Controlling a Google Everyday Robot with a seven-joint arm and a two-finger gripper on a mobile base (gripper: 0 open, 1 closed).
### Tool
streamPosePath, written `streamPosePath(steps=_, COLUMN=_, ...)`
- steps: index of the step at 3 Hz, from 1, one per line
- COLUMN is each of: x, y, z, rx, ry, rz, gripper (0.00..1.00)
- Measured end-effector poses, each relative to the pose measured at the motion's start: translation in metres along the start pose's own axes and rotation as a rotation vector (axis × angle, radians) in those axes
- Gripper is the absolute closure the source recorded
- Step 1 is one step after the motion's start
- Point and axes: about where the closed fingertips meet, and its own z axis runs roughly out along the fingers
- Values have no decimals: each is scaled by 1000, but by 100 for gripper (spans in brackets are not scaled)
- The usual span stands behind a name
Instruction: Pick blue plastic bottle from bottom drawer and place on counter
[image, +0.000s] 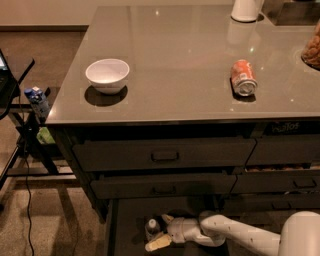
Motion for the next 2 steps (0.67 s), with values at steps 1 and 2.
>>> streamPosePath(steps=1, x=6, y=-10, z=23, rx=-21, ry=-28, rz=2, gripper=0)
streamPosePath(steps=2, x=7, y=-11, z=23, rx=-21, ry=-29, rz=2, gripper=0)
